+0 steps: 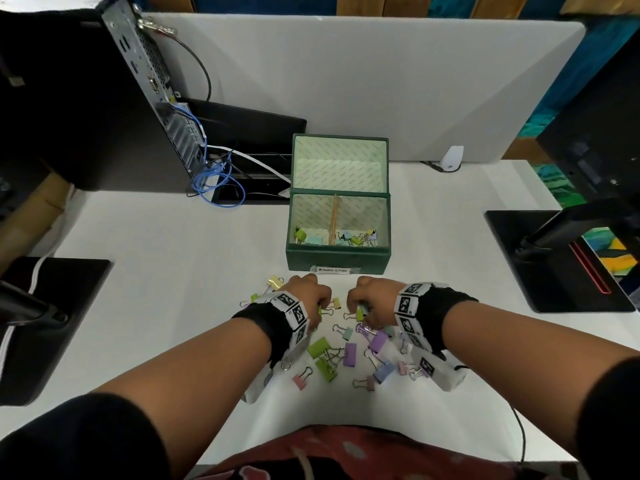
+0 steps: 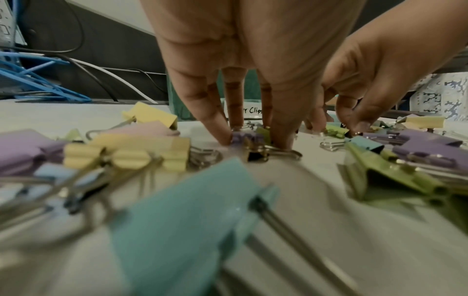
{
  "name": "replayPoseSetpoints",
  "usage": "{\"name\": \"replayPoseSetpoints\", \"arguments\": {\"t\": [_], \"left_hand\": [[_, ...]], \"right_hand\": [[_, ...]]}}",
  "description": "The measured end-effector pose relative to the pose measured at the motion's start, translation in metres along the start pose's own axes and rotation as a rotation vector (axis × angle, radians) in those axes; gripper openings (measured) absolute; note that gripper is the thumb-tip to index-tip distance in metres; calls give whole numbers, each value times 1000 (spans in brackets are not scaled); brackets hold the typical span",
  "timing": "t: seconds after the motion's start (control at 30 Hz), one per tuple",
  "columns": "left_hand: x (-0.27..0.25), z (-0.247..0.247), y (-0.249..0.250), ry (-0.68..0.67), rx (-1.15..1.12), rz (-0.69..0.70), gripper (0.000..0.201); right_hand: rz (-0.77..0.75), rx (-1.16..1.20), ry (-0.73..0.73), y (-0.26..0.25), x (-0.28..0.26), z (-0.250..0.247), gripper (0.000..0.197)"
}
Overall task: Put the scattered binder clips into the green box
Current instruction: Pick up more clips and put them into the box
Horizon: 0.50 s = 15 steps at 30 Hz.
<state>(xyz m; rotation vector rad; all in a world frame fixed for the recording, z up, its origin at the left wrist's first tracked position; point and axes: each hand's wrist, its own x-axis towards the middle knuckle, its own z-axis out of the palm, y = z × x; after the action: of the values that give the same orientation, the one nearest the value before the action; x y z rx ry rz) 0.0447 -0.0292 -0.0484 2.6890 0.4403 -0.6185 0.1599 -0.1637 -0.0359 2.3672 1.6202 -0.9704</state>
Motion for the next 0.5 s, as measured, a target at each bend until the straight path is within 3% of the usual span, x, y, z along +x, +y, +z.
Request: {"name": "replayPoseSetpoints", "arguments": {"t": [0.4,0.5], "left_hand": [[-4,-1,-6,32,-164,3,22],[-5,0,-7,38,-182,11,26]], "right_hand": [[8,113,79,8,1,0,16],[50,229,129,8,-3,-6,29]]}}
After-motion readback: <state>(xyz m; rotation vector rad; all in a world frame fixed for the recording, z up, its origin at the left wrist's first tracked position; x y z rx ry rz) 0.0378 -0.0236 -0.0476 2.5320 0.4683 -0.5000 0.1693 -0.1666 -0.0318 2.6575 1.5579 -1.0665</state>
